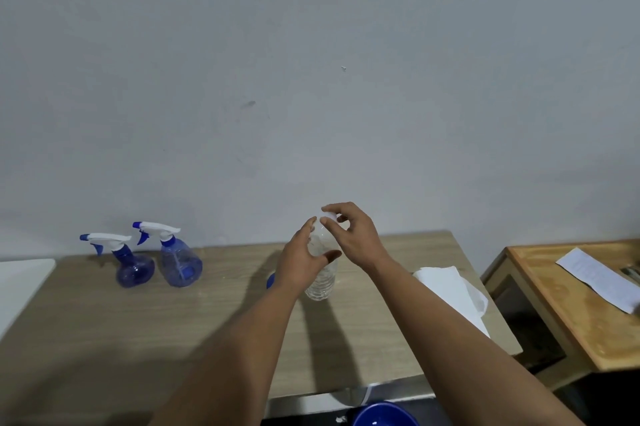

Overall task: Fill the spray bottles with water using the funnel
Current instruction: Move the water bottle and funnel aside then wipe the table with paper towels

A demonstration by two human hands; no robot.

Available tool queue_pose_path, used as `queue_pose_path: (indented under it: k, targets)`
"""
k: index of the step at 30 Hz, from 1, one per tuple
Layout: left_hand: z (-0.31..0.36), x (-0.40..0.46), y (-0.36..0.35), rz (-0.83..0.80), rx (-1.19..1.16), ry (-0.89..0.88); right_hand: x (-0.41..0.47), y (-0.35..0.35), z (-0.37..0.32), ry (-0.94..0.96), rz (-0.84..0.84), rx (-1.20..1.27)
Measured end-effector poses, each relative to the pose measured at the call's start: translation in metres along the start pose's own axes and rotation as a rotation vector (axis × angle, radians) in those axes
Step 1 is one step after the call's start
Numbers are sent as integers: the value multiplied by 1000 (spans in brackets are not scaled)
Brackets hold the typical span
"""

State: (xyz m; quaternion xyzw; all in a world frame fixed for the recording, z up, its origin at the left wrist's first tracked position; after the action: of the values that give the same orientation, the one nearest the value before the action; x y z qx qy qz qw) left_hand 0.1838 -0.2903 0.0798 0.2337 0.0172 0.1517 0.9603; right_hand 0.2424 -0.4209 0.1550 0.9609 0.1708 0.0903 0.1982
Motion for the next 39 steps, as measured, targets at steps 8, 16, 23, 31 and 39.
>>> queue_pose_path:
  k: [8, 16, 23, 31, 39]
  targets:
    - [1, -1, 4, 23, 5, -24, 3, 0, 3, -33, 39, 15]
    - [-3, -2, 4, -10, 22, -3, -3, -3, 16, -18, 111, 47]
    - [-73, -15, 18, -98, 205, 55, -23, -35, 61, -152, 41, 83]
    - [-171, -4, 23, -147, 418, 186, -26, -66, 125, -235, 86, 114]
    - [-183, 12, 15, -93, 497, 82, -18, -80, 140, -237, 132, 135]
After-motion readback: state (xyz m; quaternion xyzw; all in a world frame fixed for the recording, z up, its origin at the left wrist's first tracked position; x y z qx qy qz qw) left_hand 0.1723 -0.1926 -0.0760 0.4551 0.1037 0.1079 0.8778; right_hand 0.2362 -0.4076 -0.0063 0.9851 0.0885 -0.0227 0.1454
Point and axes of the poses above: each hand's wrist, its own x-axis towards the middle knuckle, its own y-axis out of the back of the hand, z = x × y, the point moved 10 cm from there along x, towards the middle knuckle, and after that the axes turned 5 degrees about -y, right-handed, at the moved point
